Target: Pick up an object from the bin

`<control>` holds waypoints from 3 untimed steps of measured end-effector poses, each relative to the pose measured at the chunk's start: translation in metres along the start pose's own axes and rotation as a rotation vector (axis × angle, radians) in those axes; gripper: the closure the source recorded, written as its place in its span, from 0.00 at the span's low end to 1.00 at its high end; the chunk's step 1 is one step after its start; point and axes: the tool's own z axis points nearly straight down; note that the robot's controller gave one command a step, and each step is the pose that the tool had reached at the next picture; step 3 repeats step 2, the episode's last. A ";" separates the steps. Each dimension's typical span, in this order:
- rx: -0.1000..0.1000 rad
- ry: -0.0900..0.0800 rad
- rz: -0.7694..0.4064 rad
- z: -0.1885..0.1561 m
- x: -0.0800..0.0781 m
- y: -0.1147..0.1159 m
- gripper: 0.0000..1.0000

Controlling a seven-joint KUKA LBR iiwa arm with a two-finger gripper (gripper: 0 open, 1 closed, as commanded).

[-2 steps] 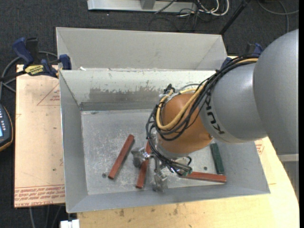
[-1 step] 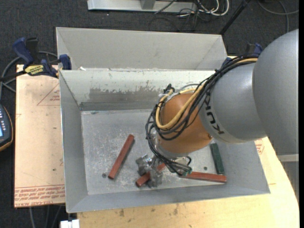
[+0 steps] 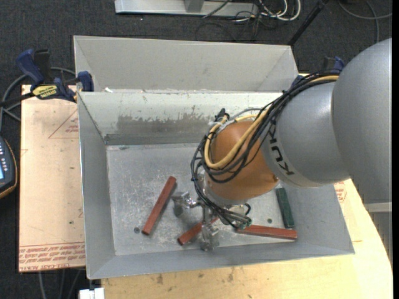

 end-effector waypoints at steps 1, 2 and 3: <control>-0.002 0.010 0.000 0.001 0.003 0.001 1.00; 0.002 0.000 -0.006 -0.160 -0.002 -0.006 1.00; 0.002 0.000 -0.006 -0.160 -0.002 -0.006 1.00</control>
Offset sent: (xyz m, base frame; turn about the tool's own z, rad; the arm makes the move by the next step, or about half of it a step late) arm 0.0000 0.0000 0.0000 0.0000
